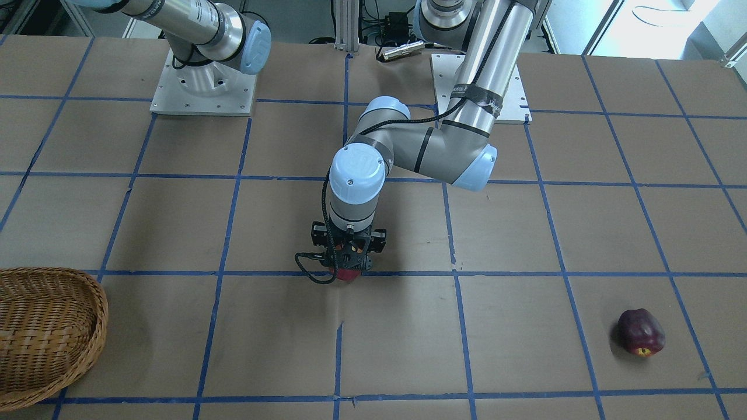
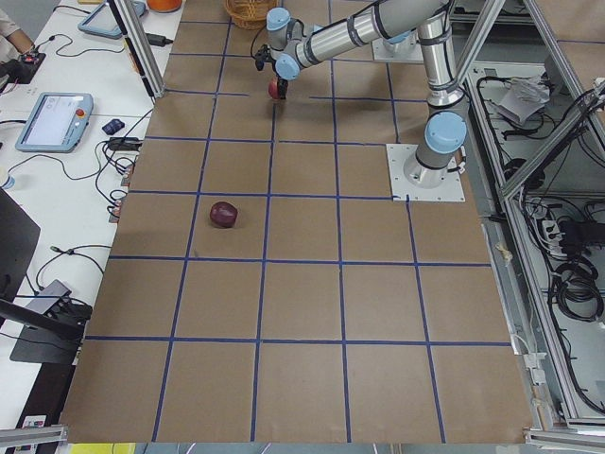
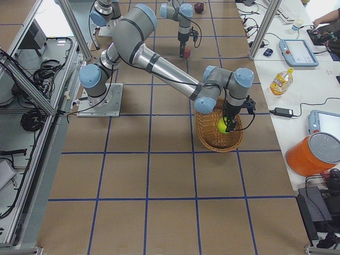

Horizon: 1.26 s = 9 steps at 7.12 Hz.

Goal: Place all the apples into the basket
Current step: 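Drop green apple into basket with right while left sets red apple at center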

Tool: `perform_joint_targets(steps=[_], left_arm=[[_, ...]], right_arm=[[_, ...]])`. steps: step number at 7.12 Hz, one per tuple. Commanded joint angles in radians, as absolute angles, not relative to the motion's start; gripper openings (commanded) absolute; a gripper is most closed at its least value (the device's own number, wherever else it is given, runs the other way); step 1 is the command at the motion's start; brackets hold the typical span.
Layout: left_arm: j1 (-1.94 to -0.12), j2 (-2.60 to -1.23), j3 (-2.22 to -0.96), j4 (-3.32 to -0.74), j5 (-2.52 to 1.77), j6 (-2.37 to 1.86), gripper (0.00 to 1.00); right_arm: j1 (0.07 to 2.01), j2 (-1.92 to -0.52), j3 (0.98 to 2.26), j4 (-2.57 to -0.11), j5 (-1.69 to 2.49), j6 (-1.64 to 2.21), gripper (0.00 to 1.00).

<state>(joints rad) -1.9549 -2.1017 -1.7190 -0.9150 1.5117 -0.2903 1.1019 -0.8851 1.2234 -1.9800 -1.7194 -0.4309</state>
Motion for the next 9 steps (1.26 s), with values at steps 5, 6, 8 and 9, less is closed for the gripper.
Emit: perform_joint_targets(steps=[5, 6, 8, 9], left_arm=[[-1.886, -1.972, -1.645, -1.073, 1.418, -0.314, 1.00], [-1.814, -1.944, -1.575, -1.261, 1.402, -0.299, 1.00], [-1.639, -1.898, -1.539, -1.340, 1.448, -0.099, 1.00], [-1.530, -1.904, -1.514, -1.363, 1.462, 0.028, 1.00]], right_arm=[[1.095, -0.862, 1.209, -1.900, -1.778, -0.390, 1.00], [1.129, -0.930, 1.213, -1.829, -1.761, -0.390, 1.00], [1.312, -1.035, 1.218, -1.696, -1.688, -0.269, 1.00], [1.413, -1.061, 1.224, -1.648, -1.587, -0.176, 1.00]])
